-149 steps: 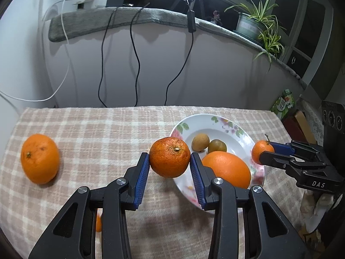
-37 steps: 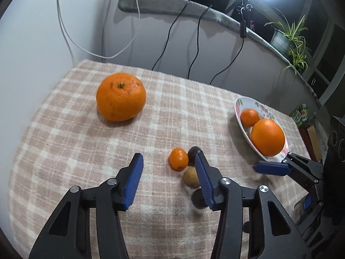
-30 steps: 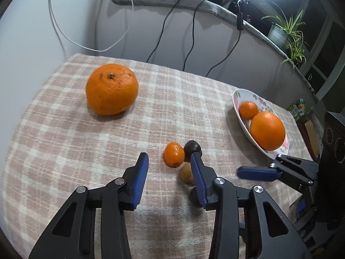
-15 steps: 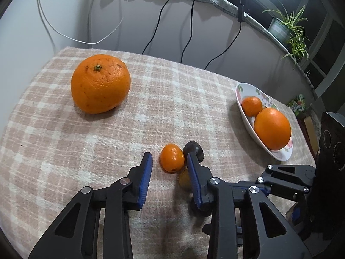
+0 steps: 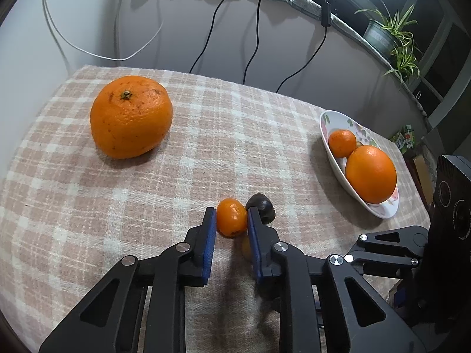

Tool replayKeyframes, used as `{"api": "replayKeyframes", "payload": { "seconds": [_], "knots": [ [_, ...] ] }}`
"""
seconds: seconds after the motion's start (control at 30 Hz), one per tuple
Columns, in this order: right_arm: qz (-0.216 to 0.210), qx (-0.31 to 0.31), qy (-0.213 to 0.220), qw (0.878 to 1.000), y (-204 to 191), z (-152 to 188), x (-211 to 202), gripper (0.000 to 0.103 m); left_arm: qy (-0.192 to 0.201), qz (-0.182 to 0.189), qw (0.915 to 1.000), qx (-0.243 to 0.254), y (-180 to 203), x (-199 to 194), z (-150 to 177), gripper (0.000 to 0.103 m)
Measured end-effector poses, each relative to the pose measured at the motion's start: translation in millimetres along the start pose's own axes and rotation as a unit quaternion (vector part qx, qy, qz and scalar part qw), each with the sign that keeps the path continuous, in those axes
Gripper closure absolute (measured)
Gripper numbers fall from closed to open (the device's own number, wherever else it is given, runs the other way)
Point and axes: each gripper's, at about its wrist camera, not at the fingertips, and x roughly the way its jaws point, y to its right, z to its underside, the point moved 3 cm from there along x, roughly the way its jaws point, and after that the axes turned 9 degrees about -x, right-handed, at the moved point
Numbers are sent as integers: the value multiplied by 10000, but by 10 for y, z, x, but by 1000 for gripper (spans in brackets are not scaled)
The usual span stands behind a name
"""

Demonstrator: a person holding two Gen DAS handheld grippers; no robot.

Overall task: Organize fruits
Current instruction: 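Close the left gripper on a small orange while the right grasps a dark plum, then carry the small orange with the left gripper while the right carries the plum to the plate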

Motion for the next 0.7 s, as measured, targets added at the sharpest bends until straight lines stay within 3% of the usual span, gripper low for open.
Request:
{"api": "replayKeyframes", "payload": {
  "seconds": [0.7],
  "knots": [
    [99,31,305,9995,22,57,-281,79,309,36,9994,-162,-44,-237,-17,85]
  ]
}}
